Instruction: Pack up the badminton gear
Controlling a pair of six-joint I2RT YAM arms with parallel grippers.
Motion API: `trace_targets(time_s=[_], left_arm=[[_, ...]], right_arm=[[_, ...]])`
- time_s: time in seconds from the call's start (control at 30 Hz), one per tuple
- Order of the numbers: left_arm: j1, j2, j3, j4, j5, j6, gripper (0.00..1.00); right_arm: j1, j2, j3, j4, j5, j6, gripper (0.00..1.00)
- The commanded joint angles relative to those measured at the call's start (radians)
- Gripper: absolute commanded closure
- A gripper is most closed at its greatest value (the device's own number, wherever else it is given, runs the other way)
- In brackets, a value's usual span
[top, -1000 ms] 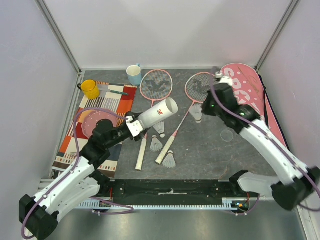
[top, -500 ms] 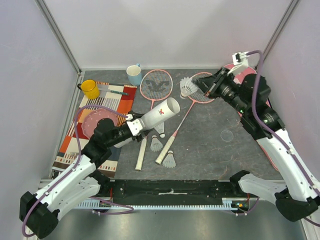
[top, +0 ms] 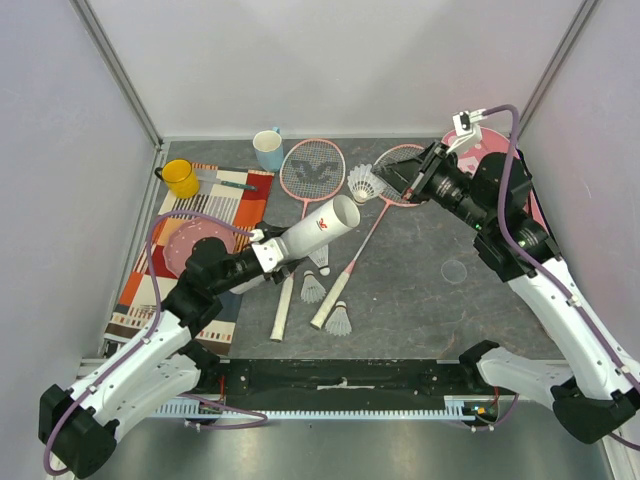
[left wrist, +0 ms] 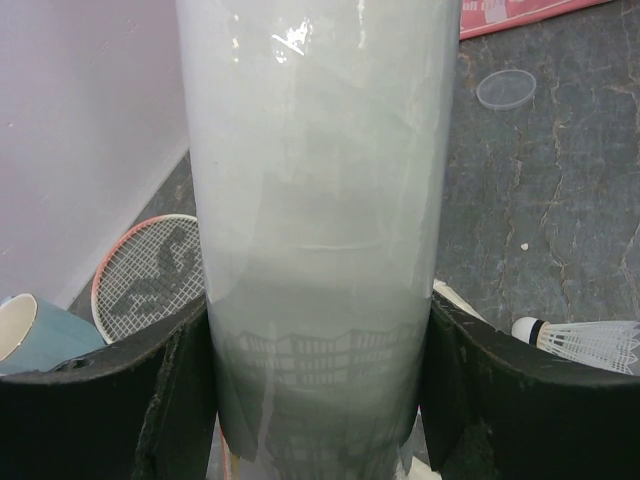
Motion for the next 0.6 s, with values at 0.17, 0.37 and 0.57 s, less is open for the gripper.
trace_targets(time_s=[0.17,0.37,0.57], left_arm=[[-0.001,-0.016,0.019,0.087,0.01,-0.033,0.6],[-0.001,-0.02,0.018,0.102,0.019,-0.047,0.6],[-0.001,-0.031,0.009,0.127,0.019,-0.062,0.6]], right_arm=[[0.008,-0.053,-0.026,0.147,-0.091,0.102,1.0],[0.02,-0.045,-0.117,0.241,-0.098,0.151,1.0],[0.047,-0.042,-0.163,0.288,-0.065,0.124,0.99]])
